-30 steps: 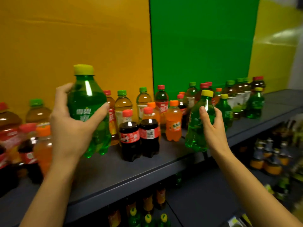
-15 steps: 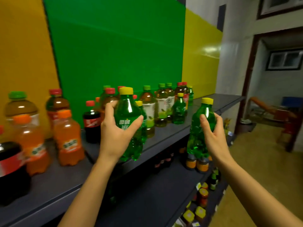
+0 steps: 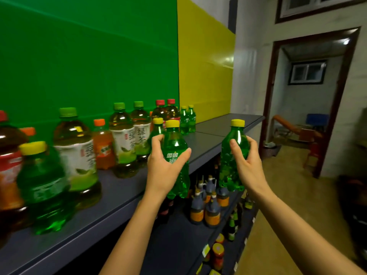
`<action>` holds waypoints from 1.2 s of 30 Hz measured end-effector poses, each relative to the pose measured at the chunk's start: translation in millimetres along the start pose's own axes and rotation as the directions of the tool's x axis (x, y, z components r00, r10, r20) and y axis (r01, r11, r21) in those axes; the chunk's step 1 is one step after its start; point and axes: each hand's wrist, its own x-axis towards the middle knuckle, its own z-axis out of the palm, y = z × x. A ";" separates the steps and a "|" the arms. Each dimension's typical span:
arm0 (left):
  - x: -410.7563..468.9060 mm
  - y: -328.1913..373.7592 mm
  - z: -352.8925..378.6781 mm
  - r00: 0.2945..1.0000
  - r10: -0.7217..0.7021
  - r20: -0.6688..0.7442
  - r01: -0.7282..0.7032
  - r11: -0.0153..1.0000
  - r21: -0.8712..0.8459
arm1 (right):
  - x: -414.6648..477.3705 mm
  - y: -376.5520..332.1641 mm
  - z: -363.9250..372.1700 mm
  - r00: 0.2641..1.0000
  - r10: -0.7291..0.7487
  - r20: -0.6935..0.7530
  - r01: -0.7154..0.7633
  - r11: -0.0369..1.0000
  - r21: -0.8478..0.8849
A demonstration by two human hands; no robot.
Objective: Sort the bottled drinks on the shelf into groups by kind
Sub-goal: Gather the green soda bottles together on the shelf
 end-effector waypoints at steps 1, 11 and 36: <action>7.7 -6.8 11.1 1.000 -0.002 -0.001 0.002 1.000 0.000 | 10.5 7.3 -1.1 1.000 0.002 0.007 -0.002 1.000 0.006; 116.0 -76.9 132.5 1.000 -0.007 -0.022 0.008 0.998 0.060 | 167.3 97.3 -1.9 0.998 -0.033 0.045 0.031 0.998 0.049; 269.6 -182.2 292.7 0.934 -0.058 -0.354 0.209 0.889 0.407 | 428.4 266.0 67.0 0.790 -0.138 0.598 -0.012 0.971 0.240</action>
